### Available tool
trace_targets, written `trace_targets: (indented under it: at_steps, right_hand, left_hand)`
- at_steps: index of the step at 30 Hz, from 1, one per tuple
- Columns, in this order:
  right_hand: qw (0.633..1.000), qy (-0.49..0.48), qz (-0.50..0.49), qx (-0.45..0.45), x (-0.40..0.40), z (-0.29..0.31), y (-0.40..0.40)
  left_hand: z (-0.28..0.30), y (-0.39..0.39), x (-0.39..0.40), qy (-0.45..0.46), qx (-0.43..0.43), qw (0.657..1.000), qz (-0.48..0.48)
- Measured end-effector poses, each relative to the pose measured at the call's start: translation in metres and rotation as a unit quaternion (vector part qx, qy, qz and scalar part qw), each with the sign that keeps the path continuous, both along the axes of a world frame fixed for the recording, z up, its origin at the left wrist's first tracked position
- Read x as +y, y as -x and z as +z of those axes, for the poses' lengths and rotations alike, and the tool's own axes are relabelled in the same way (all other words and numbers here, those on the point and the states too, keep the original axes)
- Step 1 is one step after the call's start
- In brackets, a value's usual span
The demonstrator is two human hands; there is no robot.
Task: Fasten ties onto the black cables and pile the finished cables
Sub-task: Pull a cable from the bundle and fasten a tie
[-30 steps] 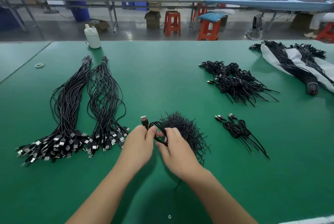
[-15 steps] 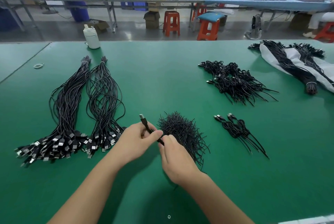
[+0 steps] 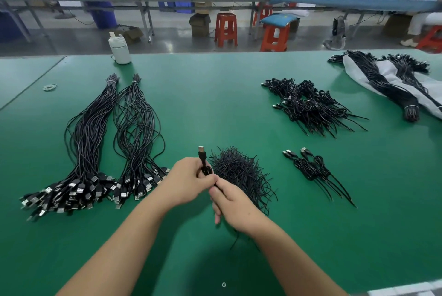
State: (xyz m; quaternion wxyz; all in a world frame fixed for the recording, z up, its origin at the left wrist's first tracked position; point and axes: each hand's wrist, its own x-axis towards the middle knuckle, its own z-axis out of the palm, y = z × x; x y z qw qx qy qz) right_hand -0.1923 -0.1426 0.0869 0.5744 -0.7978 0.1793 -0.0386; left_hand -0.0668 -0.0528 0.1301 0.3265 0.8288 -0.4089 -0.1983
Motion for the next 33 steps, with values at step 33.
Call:
trace_targets:
  at_steps: [33]
  right_hand:
    - [0.960,0.176,-0.202,0.080,-0.058,-0.037,0.032]
  left_hand:
    - [-0.088,0.052,0.009,-0.121,-0.173,0.974,-0.084]
